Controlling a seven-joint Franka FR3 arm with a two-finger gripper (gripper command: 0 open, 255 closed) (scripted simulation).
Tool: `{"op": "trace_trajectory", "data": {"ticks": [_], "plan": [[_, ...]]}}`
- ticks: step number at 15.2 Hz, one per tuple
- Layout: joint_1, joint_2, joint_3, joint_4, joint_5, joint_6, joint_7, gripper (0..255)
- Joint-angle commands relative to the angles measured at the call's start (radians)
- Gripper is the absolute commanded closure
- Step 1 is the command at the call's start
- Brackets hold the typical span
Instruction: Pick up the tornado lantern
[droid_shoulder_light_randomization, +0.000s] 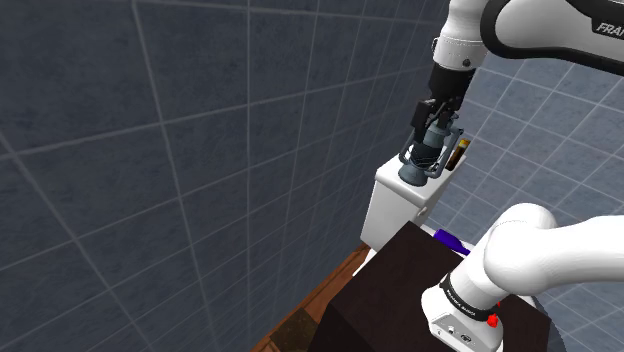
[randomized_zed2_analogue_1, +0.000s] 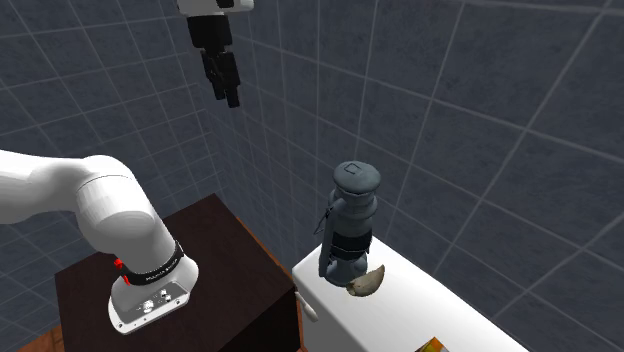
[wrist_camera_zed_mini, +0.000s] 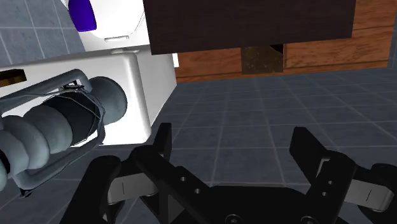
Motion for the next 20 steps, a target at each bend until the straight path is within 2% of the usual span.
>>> {"op": "trace_trajectory", "data": {"ticks": [1, 10, 15, 20], "plan": [[0.0, 0.0, 0.0, 0.0, 0.0, 0.0, 0.0, 0], [-0.04, -0.083, -0.268, -0.064, -0.127, 0.107, -0.274, 0], [-0.053, -0.068, -0.428, -0.05, -0.183, 0.176, -0.425, 0], [-0.041, -0.012, -0.597, 0.002, -0.214, 0.248, -0.578, 0]]}}
